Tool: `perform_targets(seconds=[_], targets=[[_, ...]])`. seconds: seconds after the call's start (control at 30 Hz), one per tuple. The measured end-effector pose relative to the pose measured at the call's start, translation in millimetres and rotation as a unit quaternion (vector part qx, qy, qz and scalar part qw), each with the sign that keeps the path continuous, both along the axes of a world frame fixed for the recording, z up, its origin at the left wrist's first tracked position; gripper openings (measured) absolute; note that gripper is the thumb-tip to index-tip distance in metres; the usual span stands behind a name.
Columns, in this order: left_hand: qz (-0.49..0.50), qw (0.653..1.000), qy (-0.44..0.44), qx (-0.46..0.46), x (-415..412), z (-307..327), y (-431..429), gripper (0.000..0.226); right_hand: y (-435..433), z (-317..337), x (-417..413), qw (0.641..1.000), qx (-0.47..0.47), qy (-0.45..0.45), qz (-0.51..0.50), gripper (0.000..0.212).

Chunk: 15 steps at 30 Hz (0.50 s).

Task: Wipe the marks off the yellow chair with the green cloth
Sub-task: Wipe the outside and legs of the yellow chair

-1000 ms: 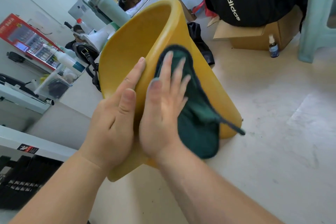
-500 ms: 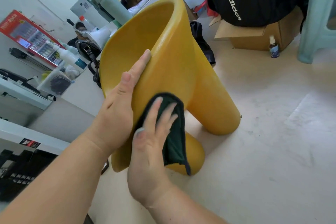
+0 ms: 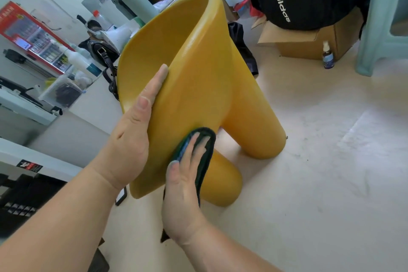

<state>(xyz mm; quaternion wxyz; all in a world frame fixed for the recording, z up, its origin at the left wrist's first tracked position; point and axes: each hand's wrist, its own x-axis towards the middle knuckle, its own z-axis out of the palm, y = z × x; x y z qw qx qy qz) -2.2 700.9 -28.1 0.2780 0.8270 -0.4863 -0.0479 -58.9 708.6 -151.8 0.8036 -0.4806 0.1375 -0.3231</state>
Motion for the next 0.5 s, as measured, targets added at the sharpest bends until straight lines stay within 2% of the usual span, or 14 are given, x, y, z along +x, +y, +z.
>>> perform_targets(seconds=[0.07,0.17,0.27,0.33,0.4,0.47,0.5], targets=[[0.013,1.000,-0.015,0.000,5,-4,8,0.054,7,5,-3,0.999,-0.047,0.005,-0.011,0.064],[0.009,0.999,0.012,-0.037,6,-15,22,0.055,-23,18,5,0.985,-0.130,-0.035,-0.111,0.058],[0.025,0.998,0.023,-0.048,1,-19,19,0.055,-74,17,28,0.970,-0.118,-0.059,-0.205,0.046],[0.029,0.998,0.021,-0.054,-6,-18,8,0.052,-95,0,41,0.969,-0.066,-0.056,-0.232,0.044],[0.025,0.998,0.005,-0.059,-14,-17,-6,0.048,-98,-24,51,0.979,0.052,-0.044,-0.190,0.042],[0.016,0.998,-0.002,-0.063,-23,-17,-25,0.046,-84,-42,46,0.977,0.183,-0.006,-0.106,0.066],[0.012,0.998,-0.007,-0.064,-27,-18,-36,0.046,-70,-50,43,0.975,0.209,0.014,-0.071,0.075]])
